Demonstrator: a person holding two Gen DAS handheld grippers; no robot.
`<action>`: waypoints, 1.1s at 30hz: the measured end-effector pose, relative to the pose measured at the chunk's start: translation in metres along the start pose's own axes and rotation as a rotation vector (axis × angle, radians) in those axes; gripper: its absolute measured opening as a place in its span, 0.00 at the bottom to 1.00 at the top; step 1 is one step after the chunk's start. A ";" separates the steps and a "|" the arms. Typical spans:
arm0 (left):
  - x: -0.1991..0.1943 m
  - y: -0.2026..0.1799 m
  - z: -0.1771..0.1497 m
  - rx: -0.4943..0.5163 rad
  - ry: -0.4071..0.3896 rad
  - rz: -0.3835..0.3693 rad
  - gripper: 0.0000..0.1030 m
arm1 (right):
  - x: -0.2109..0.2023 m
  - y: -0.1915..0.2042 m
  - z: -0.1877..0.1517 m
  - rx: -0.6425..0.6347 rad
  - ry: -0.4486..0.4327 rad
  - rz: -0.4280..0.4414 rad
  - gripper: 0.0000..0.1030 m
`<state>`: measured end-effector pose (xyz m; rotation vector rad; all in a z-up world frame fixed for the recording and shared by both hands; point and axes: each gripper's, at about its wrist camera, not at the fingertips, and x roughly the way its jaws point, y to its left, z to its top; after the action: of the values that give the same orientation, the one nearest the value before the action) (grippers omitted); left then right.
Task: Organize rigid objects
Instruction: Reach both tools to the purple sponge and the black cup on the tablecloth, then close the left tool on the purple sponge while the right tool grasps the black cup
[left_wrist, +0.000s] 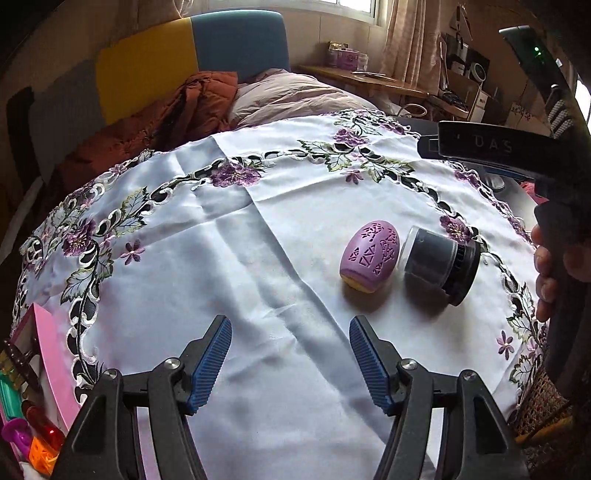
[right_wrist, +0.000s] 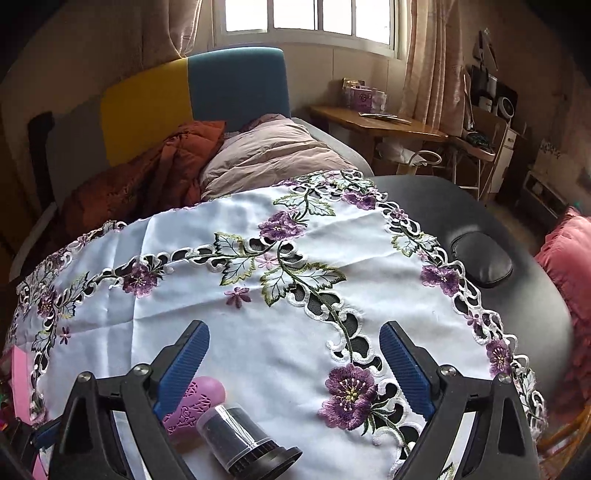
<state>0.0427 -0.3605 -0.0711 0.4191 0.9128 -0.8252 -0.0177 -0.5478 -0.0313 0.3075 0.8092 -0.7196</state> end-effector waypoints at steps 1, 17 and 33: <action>0.003 0.000 0.002 0.000 0.003 -0.006 0.65 | 0.001 0.000 -0.001 0.000 0.005 -0.003 0.91; 0.029 -0.021 0.040 0.118 -0.032 -0.108 0.65 | 0.004 0.004 -0.002 -0.047 0.004 -0.051 0.91; 0.051 -0.035 0.050 0.193 -0.021 -0.181 0.66 | 0.002 0.014 -0.003 -0.102 -0.006 -0.060 0.92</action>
<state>0.0595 -0.4372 -0.0847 0.4994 0.8635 -1.0874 -0.0088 -0.5377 -0.0352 0.1894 0.8492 -0.7326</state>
